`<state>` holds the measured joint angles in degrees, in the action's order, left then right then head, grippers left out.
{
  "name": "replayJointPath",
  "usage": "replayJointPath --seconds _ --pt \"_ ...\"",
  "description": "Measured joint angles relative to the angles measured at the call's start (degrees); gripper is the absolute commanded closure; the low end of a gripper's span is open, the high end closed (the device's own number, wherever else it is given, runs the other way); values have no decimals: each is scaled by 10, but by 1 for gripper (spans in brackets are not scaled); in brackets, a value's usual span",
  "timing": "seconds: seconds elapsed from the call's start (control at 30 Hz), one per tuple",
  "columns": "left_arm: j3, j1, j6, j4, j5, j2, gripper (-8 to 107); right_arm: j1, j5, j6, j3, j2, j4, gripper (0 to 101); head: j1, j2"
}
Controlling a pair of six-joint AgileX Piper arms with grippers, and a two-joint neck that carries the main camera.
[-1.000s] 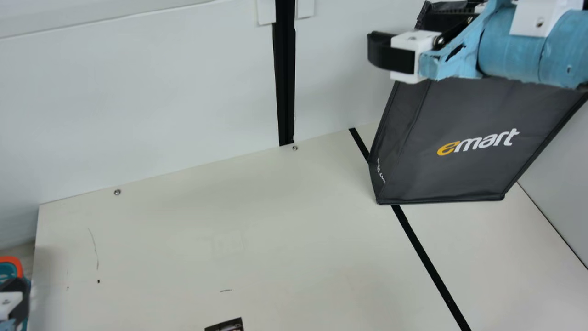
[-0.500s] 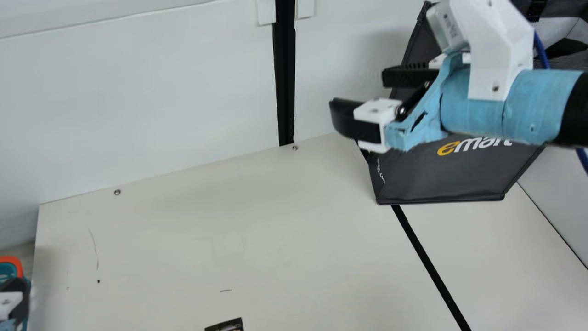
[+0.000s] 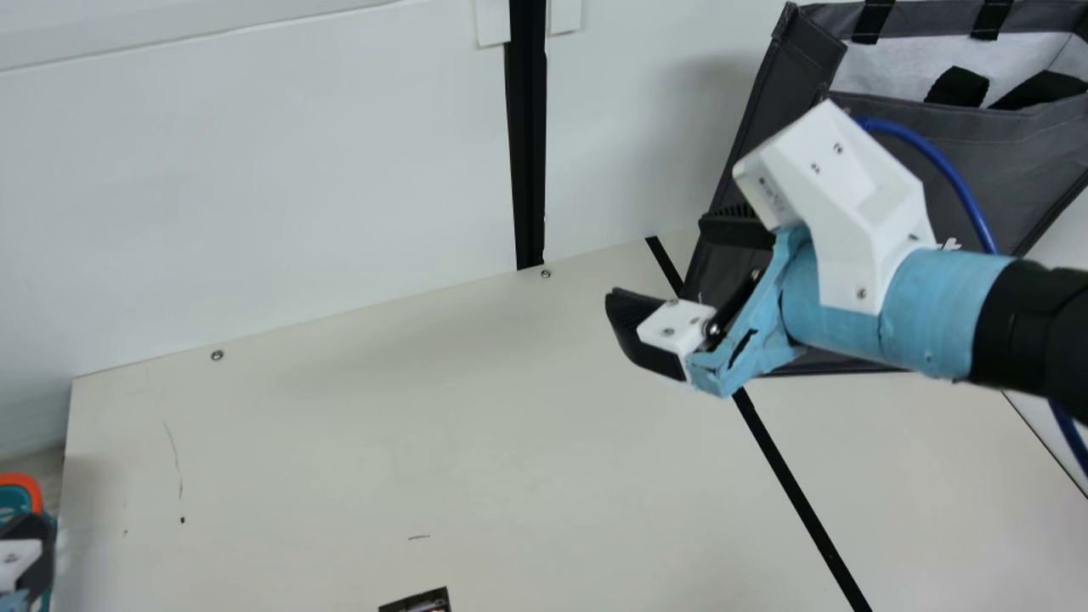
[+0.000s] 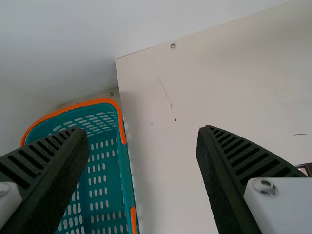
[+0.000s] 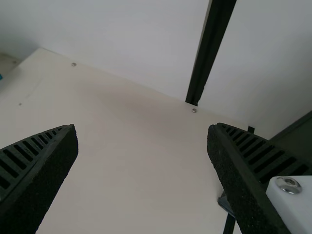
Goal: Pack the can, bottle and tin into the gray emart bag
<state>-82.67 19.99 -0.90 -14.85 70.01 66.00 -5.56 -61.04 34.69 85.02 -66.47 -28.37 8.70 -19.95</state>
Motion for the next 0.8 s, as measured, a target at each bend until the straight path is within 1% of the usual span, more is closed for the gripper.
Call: replayJointPath --seconds 0.23,0.33,0.4,0.8 --pt "0 0 0 0 0 0 9 41 78 -35 -78 29 91 10 0 0" --pt "0 0 0 0 0 0 9 52 106 -55 -100 33 130 10 0 0" --pt "0 0 0 0 0 0 9 52 112 -56 -102 33 144 10 0 1" --pt "0 0 0 0 0 0 9 52 117 -56 -102 33 144 10 0 0"
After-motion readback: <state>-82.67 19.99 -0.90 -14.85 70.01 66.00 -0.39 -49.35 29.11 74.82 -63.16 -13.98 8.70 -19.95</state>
